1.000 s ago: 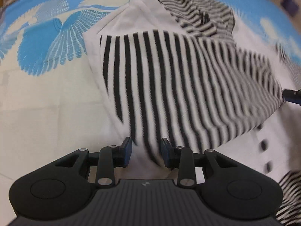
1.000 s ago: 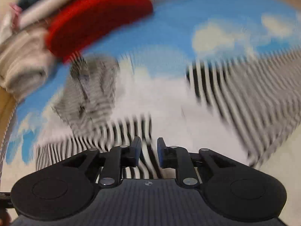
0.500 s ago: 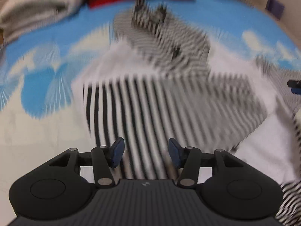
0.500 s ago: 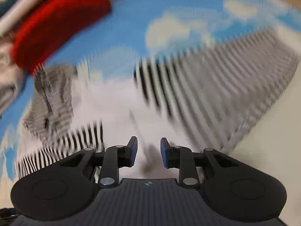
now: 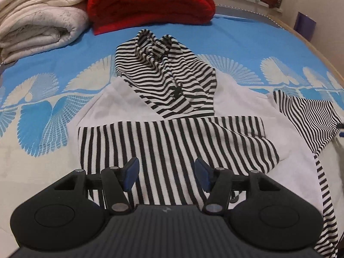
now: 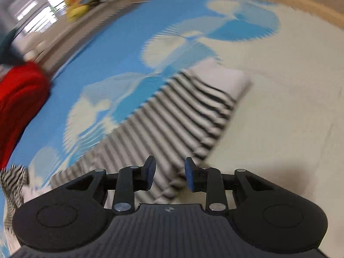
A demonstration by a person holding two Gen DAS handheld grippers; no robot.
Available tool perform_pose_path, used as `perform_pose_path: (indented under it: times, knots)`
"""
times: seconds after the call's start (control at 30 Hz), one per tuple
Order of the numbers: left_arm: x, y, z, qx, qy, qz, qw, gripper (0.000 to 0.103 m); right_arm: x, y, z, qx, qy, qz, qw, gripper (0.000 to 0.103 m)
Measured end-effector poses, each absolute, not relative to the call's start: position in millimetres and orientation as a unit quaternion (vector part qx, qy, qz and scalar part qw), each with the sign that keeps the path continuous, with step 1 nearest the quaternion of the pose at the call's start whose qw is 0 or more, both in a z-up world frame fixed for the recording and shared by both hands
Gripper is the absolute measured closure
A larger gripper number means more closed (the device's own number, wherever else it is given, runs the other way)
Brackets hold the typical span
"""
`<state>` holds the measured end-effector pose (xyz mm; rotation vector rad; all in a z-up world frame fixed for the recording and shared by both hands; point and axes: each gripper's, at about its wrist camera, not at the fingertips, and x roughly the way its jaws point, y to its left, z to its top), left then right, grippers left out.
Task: Fold small clothes
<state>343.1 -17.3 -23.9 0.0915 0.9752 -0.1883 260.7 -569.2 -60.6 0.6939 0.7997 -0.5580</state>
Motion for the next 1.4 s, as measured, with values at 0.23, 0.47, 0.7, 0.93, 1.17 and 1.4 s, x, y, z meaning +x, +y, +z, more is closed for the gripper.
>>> perform_pose_path:
  times: [0.23,0.47,0.7,0.93,1.17,1.4]
  knots:
    - [349,-14,-27,0.036,0.471,-0.085,0.877,0.04,261,-603,-97,0.387,0.356,-0.279,0.803,0.069]
    - [349,-14,-28,0.038,0.471,-0.087,0.877,0.04,269,-608,-99,0.376,0.325,-0.32,0.807,0.074]
    - [349,-2,-23,0.034,0.468,-0.078,0.88,0.04,279,-600,-85,0.327,0.284,-0.336,0.836,0.1]
    - [351,29,-12,0.007,0.464,-0.053,0.884,0.04,310,-470,19,0.158,0.176,-0.195,0.952,0.1]
    - [359,74,5,-0.06,0.456,-0.021,0.888,0.04,307,-260,54,0.157,0.242,0.184,0.94,0.09]
    - [362,89,-1,-0.085,0.471,-0.012,0.878,0.041,291,-201,-9,0.147,0.479,0.162,0.85,0.085]
